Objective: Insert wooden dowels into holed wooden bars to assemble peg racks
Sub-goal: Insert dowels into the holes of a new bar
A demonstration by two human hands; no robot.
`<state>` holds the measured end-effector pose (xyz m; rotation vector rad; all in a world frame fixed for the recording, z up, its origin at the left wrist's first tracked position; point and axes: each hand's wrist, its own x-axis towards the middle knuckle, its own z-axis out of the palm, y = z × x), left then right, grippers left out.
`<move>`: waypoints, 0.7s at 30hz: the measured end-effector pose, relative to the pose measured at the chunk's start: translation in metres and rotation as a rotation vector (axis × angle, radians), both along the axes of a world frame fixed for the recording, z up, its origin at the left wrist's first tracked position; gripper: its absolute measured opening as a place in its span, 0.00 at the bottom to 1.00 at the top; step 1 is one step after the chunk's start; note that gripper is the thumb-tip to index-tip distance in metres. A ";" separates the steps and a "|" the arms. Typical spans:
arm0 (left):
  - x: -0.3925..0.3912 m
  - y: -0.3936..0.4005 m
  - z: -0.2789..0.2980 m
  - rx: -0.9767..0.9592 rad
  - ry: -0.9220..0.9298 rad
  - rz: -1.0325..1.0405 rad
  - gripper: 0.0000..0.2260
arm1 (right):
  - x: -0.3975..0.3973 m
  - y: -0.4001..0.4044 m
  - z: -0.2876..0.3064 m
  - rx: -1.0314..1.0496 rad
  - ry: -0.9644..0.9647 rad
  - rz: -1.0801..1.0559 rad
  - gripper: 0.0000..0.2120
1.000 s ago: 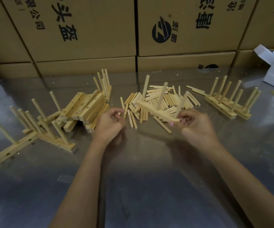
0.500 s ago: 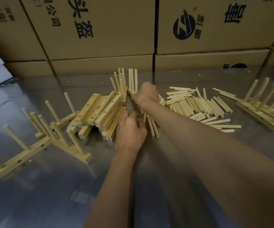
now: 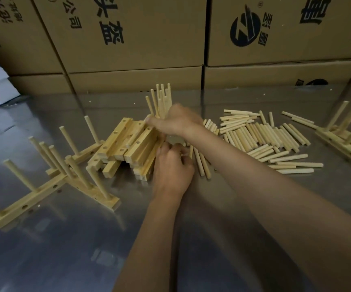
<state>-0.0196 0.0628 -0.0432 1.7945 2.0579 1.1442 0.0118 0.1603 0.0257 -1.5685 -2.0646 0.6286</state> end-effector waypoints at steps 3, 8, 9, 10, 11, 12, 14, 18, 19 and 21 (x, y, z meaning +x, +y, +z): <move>0.000 -0.001 0.002 -0.019 -0.012 0.010 0.16 | -0.014 -0.019 0.002 -0.235 -0.024 0.195 0.22; -0.001 -0.001 0.001 -0.035 -0.059 0.013 0.14 | -0.001 -0.030 0.005 -0.429 0.274 0.136 0.17; -0.002 0.000 0.001 -0.036 -0.059 0.018 0.11 | 0.008 -0.032 0.008 -0.434 0.331 0.125 0.16; -0.002 0.000 0.001 -0.031 -0.063 0.032 0.10 | 0.017 -0.035 0.011 -0.424 0.380 0.132 0.13; -0.002 0.000 0.002 -0.016 -0.082 0.047 0.09 | 0.028 -0.039 0.015 -0.411 0.427 0.161 0.11; -0.003 0.000 0.005 0.024 -0.132 0.056 0.09 | 0.039 -0.044 0.018 -0.412 0.480 0.205 0.10; -0.001 -0.004 0.013 0.119 -0.421 0.035 0.09 | 0.065 -0.057 0.022 -0.473 0.594 0.281 0.10; 0.016 -0.018 0.039 -0.036 -1.224 -0.178 0.25 | 0.108 -0.092 0.013 -0.544 0.644 0.329 0.14; 0.022 -0.022 0.043 -0.096 -1.282 -0.228 0.27 | 0.113 -0.101 0.007 -0.536 0.638 0.304 0.13; 0.036 -0.034 0.048 -0.191 -1.313 -0.265 0.27 | 0.119 -0.118 -0.004 -0.495 0.564 0.221 0.11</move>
